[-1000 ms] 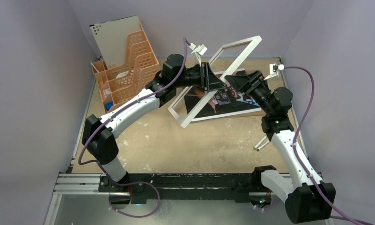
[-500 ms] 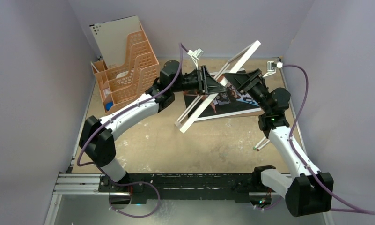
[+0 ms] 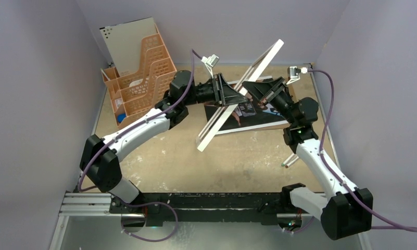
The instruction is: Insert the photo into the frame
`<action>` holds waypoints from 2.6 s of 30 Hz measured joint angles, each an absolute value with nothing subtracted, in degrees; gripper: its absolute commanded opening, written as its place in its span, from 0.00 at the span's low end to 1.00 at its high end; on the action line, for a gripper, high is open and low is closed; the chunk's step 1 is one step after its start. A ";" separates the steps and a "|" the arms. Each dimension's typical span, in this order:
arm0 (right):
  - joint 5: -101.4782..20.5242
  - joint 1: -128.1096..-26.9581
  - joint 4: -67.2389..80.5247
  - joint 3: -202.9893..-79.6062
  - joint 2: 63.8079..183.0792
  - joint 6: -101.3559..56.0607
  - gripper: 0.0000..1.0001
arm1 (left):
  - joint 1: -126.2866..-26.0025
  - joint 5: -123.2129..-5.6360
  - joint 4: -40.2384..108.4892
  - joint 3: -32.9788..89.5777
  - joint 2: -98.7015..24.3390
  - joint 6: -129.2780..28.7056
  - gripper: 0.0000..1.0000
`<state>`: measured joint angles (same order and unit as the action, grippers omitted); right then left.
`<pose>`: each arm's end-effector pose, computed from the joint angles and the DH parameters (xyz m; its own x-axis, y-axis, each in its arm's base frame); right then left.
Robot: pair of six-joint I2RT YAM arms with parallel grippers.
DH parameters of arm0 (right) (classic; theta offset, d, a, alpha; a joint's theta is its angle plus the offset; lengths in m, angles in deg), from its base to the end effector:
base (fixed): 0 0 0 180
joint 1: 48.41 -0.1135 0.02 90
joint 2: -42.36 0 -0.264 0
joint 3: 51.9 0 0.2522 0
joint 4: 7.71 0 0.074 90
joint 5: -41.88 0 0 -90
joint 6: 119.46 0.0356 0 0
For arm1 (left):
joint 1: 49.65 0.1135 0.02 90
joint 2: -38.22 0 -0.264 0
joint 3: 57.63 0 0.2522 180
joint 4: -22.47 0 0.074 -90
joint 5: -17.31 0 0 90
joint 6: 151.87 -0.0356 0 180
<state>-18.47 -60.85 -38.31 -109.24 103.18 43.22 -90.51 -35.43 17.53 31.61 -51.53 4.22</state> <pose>0.2271 0.0681 0.3765 -0.4567 0.7489 -0.4803 -0.6087 0.1307 0.7826 0.2681 -0.2604 0.3832 -0.8697 -0.2098 -0.4468 0.4495 0.0377 -0.8925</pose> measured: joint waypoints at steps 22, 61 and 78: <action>-18.10 -61.51 0.73 -130.90 104.84 31.97 0.00 | -90.59 -57.64 46.56 31.24 -30.44 -26.71 0.88; -26.51 -61.07 19.98 -150.55 120.18 19.36 0.00 | -90.59 -77.64 58.25 26.85 -19.97 -33.00 0.87; -26.56 -60.44 16.24 -159.64 136.71 19.27 0.00 | -90.59 -81.59 60.11 25.10 -18.13 -34.03 0.88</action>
<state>-26.56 -60.44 16.24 -159.64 136.71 19.27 -90.59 -81.59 60.11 25.10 -18.13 -34.03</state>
